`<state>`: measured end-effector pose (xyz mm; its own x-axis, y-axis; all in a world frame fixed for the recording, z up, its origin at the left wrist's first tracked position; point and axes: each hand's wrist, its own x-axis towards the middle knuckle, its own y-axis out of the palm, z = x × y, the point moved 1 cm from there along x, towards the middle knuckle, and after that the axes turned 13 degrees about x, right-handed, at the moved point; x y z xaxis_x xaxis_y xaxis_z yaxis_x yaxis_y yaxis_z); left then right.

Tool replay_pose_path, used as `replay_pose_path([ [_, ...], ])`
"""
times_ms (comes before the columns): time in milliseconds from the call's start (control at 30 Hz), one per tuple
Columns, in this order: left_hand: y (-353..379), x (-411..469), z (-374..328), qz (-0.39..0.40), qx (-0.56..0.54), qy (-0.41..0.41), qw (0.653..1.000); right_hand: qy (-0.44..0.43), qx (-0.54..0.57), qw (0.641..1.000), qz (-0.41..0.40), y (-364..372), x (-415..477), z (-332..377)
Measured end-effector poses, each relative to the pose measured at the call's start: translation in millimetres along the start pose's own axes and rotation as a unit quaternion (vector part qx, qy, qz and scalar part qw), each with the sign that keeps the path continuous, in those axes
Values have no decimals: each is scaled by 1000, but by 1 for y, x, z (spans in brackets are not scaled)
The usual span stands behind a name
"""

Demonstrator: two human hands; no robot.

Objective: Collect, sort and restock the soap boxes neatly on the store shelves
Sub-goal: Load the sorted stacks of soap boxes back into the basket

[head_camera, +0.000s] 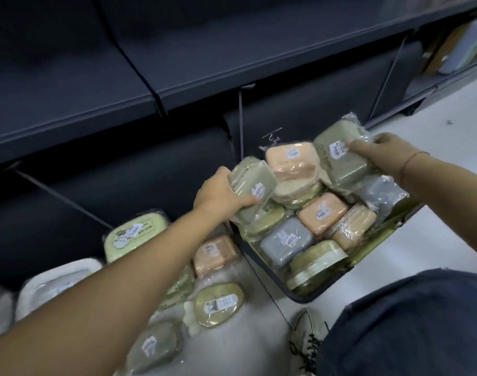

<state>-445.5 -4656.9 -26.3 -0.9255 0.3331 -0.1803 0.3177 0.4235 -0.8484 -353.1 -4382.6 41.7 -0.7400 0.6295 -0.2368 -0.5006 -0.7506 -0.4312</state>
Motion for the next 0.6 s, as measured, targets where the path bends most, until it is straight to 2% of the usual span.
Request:
replay_pose_path([
  [100, -62, -48, 34, -48, -69, -7, 996, -11, 64, 993, 97, 18, -40, 40],
  [200, -118, -108, 85, -66, -144, -58, 986, 10, 120, 966, 228, 57, -85, 71],
  [300, -151, -166, 141, -49, -240, -126, 961, 66, 108, 932, 339, 114, -126, 74],
  [400, -165, -217, 191, -21, -313, -194, 930, 169, 75, 887, 423, 185, -163, 34],
  [467, -166, -242, 220, 3, -349, -229, 909, 241, 38, 863, 443, 232, -192, -8],
  [600, -165, -262, 256, 24, -409, -265, 873, 370, 12, 844, 389, 298, -229, -101],
])
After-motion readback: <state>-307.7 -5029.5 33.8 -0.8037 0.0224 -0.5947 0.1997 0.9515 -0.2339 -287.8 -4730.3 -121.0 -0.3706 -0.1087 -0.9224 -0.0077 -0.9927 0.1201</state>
